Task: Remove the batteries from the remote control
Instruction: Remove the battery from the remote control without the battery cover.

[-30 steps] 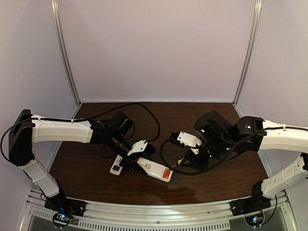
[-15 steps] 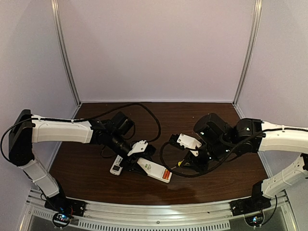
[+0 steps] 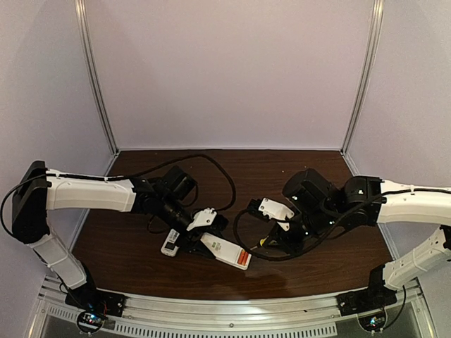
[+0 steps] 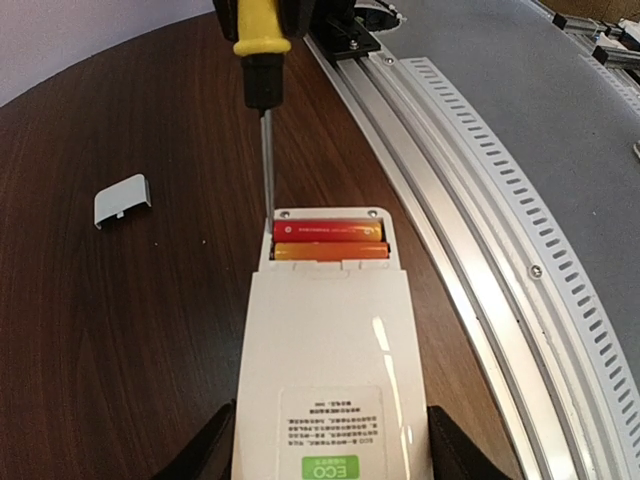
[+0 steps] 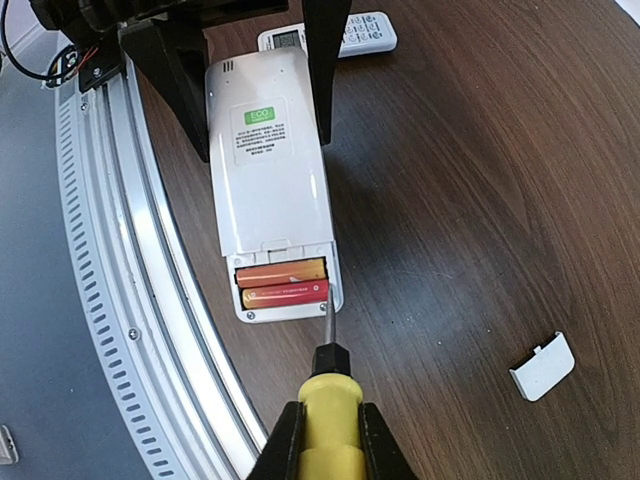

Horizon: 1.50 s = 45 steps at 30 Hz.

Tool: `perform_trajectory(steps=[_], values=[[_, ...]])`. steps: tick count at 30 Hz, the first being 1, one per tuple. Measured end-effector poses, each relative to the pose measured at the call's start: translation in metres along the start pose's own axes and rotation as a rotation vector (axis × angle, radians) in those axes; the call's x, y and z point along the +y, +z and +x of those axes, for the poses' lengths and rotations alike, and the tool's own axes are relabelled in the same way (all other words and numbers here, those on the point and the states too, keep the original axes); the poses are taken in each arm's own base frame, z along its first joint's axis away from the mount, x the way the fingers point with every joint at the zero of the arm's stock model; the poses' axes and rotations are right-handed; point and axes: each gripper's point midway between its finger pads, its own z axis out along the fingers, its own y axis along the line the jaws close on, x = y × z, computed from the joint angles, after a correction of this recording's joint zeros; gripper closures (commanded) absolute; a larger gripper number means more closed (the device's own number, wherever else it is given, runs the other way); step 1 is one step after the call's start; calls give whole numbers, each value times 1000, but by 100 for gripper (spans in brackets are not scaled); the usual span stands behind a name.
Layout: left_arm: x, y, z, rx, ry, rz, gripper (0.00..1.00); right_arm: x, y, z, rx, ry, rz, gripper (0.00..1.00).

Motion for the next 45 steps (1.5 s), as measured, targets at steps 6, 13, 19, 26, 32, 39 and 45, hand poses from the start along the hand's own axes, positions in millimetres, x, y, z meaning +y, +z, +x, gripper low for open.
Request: perform_trajectory(steps=[6, 13, 19, 26, 32, 39, 45], values=[[-3, 0, 3, 1, 1, -10, 100, 2, 3, 1, -1, 7, -16, 100], [-4, 2, 7, 12, 6, -21, 100, 3, 8, 4, -4, 22, -25, 100], [-3, 0, 7, 16, 15, -37, 100, 4, 9, 3, -10, 28, -28, 100], [-2, 0, 9, 25, 19, -51, 100, 4, 11, 4, -13, 34, -30, 100], [-2, 0, 11, 24, 35, -71, 100, 3, 11, 3, -15, 37, -32, 100], [0, 1, 13, 28, 45, -89, 100, 3, 14, 7, -8, 46, -35, 100], [10, 1, 18, 50, 57, -144, 100, 15, 13, -1, -38, 48, -104, 100]])
